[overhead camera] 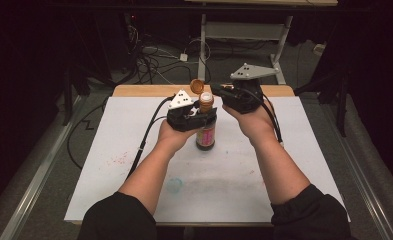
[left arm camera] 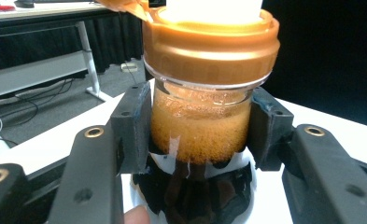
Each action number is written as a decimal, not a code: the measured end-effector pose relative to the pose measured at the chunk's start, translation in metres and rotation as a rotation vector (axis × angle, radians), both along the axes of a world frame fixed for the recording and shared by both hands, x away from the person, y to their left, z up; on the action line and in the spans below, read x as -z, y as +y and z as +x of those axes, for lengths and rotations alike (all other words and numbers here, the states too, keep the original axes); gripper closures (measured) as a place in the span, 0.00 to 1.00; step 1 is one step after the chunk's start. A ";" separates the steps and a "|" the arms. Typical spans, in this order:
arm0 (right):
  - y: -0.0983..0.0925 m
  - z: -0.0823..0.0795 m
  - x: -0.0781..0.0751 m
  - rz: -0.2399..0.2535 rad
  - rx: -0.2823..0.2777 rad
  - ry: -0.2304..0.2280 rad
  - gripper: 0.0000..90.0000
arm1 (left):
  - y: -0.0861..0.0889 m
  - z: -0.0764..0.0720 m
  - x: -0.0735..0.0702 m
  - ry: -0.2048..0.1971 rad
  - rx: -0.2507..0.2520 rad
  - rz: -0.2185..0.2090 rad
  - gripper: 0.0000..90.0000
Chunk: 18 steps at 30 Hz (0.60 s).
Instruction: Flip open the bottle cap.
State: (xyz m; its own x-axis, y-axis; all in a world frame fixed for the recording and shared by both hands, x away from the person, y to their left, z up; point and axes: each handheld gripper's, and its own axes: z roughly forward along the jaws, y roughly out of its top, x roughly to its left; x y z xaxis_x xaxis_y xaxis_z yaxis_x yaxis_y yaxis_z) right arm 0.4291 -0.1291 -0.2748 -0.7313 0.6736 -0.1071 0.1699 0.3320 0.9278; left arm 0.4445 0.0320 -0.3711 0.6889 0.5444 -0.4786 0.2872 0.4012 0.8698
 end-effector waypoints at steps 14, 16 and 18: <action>-0.032 -0.016 0.020 0.006 0.024 0.012 1.00 | 0.000 0.000 -0.002 0.009 -0.002 0.010 0.51; -0.035 -0.017 0.025 0.007 0.027 0.016 1.00 | 0.001 0.000 -0.002 0.010 -0.002 0.010 0.51; -0.037 -0.020 0.031 0.006 0.024 0.019 1.00 | 0.001 0.000 -0.002 0.012 -0.002 0.010 0.51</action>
State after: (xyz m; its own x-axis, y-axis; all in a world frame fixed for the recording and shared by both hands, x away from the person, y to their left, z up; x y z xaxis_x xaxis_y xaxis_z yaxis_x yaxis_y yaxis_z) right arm 0.4093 -0.1666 -0.3059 -0.7167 0.6916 -0.0893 0.1951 0.3218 0.9265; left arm 0.4446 0.0326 -0.3692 0.6817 0.5511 -0.4812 0.2969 0.3928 0.8704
